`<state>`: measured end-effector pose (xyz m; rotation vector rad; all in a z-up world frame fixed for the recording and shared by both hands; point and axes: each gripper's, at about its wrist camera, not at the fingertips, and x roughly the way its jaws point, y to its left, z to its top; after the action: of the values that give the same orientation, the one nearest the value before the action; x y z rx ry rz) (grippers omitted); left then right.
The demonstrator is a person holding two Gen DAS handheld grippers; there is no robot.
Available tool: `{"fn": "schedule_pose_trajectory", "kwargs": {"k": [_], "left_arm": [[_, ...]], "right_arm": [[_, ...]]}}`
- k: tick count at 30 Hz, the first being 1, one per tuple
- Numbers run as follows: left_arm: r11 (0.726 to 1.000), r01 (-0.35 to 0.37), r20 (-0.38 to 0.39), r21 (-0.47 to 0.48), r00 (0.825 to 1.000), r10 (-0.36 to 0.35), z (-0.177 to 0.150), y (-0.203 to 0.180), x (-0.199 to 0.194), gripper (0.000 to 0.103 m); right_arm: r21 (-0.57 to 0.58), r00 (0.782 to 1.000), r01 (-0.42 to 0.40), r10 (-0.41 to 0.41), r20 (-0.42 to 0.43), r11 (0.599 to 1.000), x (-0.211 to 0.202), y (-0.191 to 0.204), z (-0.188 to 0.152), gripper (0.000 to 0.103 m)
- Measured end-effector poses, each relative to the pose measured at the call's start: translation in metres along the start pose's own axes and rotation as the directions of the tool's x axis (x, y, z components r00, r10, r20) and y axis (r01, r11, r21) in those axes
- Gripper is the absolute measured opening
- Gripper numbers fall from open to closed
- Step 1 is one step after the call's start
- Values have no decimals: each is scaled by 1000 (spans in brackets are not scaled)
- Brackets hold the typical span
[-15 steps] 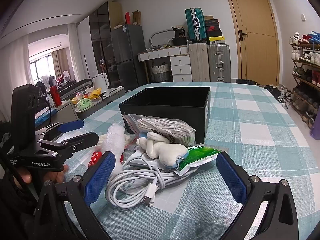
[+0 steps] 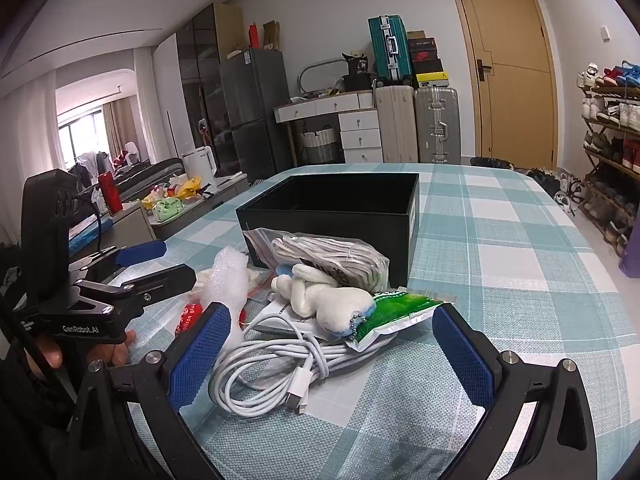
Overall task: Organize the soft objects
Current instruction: 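Move both tools toward the pile of items beside the black box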
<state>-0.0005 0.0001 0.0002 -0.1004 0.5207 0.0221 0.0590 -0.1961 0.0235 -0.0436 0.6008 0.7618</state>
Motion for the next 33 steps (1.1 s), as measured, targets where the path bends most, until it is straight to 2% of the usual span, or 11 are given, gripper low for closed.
{"fn": "schedule_pose_trajectory", "kwargs": {"k": [33], "left_arm": [[1000,-2,0,14,1000,2,1,3,-3,103]], "right_arm": [[1,1000,3,-3,-4,1000,-1,0,0,103]]}}
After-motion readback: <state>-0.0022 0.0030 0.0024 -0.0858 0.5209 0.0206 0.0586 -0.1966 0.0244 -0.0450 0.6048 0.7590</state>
